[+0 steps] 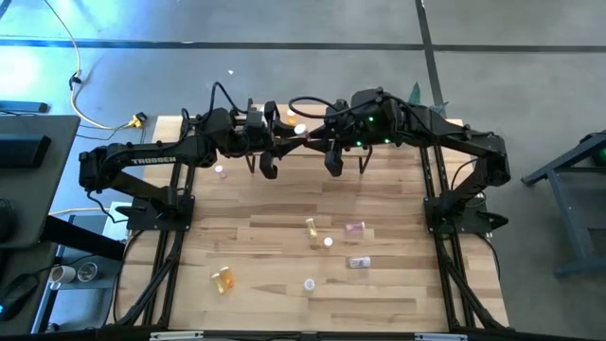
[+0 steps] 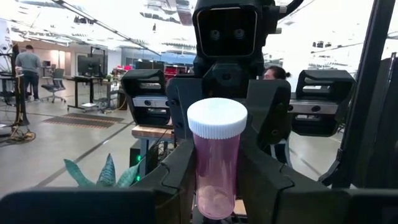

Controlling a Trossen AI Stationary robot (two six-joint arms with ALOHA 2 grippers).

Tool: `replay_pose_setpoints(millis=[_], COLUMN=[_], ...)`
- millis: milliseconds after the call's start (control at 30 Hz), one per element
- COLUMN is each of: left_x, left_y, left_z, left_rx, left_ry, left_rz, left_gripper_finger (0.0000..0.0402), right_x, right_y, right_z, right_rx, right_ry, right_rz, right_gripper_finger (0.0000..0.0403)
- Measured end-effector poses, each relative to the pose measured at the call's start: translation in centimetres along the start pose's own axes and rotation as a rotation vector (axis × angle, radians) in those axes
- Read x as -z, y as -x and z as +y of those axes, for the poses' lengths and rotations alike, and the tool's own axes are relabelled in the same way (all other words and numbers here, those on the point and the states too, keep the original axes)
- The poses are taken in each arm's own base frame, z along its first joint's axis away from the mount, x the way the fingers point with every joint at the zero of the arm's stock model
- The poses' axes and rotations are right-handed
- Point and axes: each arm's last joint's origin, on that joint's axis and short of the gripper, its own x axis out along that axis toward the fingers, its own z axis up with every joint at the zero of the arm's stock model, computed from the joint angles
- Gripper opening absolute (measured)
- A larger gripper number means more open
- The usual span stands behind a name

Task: Pick and place medicine bottles onto shelf by color
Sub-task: Put the bottom right pink pill bottle on the shelf

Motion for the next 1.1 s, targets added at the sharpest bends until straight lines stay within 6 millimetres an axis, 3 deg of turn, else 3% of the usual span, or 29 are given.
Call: replay_pose_setpoints(millis=[367,567,833,1100], left_x=[0.3,0.8,2.2,3.6], left_y=[0.1,0.4,0.9,0.9], left_z=[0.5,1.8,2.7,2.7], left_rx=[-0.028,-0.078,-0.216,-0.271], left_ry=[-0.039,-0.032,-0.086,-0.093], left_rz=[0.038,0.1,0.257,0.363], left_gripper_finger=[0.0091,0.0091,0.009,0.009], right_x=[0.5,1.2,1.1,-0.3], right_y=[0.0,0.2,0.8,1.3], right_z=[-0.7,-3.1,-6.9,-9.1], right_rx=[0.031,0.12,0.21,0.084], right_ry=[0.026,0.035,0.161,0.299], right_rz=[0.055,0.14,0.158,0.008], right_gripper_finger=[0.014,0.0169,0.0174,0.0174])
